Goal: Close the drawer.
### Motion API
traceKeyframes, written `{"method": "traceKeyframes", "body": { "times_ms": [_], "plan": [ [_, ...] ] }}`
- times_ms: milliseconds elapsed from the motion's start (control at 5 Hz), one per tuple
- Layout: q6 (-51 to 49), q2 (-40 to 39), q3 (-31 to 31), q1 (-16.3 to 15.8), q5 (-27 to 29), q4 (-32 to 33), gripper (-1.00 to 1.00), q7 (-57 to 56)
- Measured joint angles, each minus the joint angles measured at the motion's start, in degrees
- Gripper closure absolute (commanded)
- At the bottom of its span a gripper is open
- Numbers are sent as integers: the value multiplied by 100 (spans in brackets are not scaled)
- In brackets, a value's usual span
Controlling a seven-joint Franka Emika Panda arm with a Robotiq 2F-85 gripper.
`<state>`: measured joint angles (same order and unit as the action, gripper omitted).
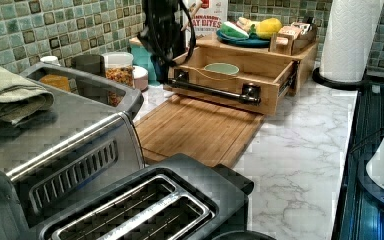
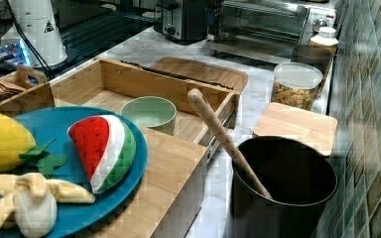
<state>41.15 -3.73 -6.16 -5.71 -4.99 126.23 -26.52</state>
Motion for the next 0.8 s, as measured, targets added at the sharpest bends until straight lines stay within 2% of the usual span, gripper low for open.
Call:
{"method": "traceKeyframes", "body": {
  "times_ms": [400, 800],
  "plan": [
    [-39, -588, 119, -80, -533, 34, 100, 1],
    [417, -650, 381, -40, -848, 313, 100, -1]
  ]
}}
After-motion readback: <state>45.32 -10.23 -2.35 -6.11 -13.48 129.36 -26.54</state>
